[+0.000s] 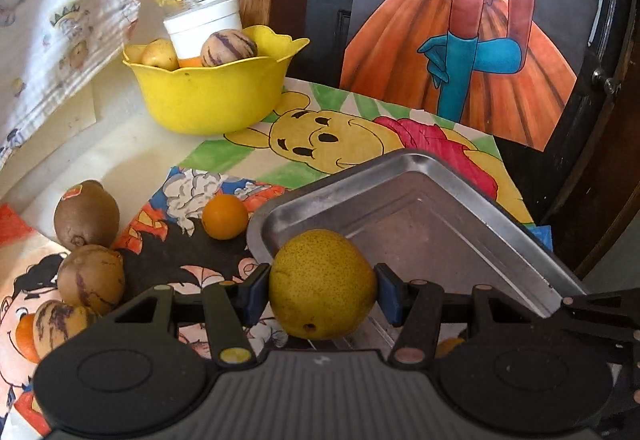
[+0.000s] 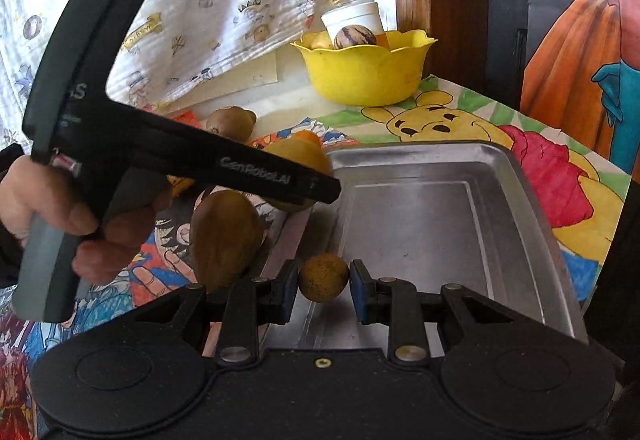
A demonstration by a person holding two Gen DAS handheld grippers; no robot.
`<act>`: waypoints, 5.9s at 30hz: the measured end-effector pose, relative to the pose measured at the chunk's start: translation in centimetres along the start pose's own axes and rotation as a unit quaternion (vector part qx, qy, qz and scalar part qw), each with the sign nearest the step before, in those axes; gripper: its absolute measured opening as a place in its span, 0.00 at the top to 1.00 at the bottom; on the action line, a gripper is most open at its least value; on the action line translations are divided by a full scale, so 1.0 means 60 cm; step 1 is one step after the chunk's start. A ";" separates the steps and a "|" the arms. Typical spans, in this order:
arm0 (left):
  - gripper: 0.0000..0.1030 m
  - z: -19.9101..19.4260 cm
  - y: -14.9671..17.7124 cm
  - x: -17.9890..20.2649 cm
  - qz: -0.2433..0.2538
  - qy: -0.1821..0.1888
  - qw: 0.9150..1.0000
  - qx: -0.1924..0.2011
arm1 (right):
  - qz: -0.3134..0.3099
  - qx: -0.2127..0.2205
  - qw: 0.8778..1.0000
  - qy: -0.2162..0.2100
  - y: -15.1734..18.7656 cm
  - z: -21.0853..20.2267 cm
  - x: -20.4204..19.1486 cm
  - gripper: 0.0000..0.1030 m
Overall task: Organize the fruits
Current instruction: 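Carry both fruits over the metal tray while the right tool releases the small brown fruit, then lower the yellow pear into the metal tray and open the left tool, then move both tools away from the tray toward the remaining fruits, then grasp the striped pepino melon with the left tool while the right tool grasps an orange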
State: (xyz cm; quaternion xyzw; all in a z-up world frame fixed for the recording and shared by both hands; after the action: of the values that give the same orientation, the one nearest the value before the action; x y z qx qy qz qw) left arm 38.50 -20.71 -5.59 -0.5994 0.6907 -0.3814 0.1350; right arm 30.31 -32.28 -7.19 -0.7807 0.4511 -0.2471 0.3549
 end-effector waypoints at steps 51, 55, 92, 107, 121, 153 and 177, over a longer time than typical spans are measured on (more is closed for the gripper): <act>0.02 -0.376 0.031 -0.054 -0.041 -0.060 0.981 0.179 | 0.043 0.103 0.994 0.012 0.059 -0.277 -0.163 0.01; 0.02 -0.463 0.038 -0.091 -0.069 -0.067 0.972 0.212 | 0.041 0.113 0.993 0.005 0.060 -0.330 -0.194 0.01; 0.00 -0.723 -0.201 -0.184 -0.115 -0.099 0.961 0.232 | -0.007 0.207 0.978 0.015 -0.554 -0.511 -0.119 0.00; 0.00 -0.492 -0.121 -0.209 -0.098 -0.095 0.967 0.214 | -0.042 0.138 0.988 -0.059 -0.432 -0.190 -0.108 0.00; 0.00 -0.281 -0.011 -0.192 -0.001 -0.083 0.986 0.147 | -0.315 -0.007 0.947 -0.061 -0.269 0.036 -0.094 0.01; 0.33 -0.101 0.013 -0.212 0.116 -0.091 0.988 0.037 | -0.264 -0.113 0.950 -0.123 -0.201 0.277 -0.045 0.32; 0.44 -0.083 0.021 -0.193 0.167 -0.129 0.977 0.037 | -0.237 -0.087 0.961 -0.110 -0.205 0.268 -0.038 0.65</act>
State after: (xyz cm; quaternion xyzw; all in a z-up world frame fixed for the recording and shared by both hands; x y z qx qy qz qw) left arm 37.23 -8.11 -6.22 -0.5143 0.7434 -0.2979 0.3068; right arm 47.10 -20.76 -7.86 -0.9155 0.2312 -0.1967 0.2640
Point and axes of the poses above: each gripper's, at about its wrist camera, not at the fingertips, and z roughly the way its jaws point, x to its right, y to its underside, the point moved 8 cm from there along z, roughly the way its jaws point, and after that the axes turned 13 degrees about -z, right-handed, at the moved point
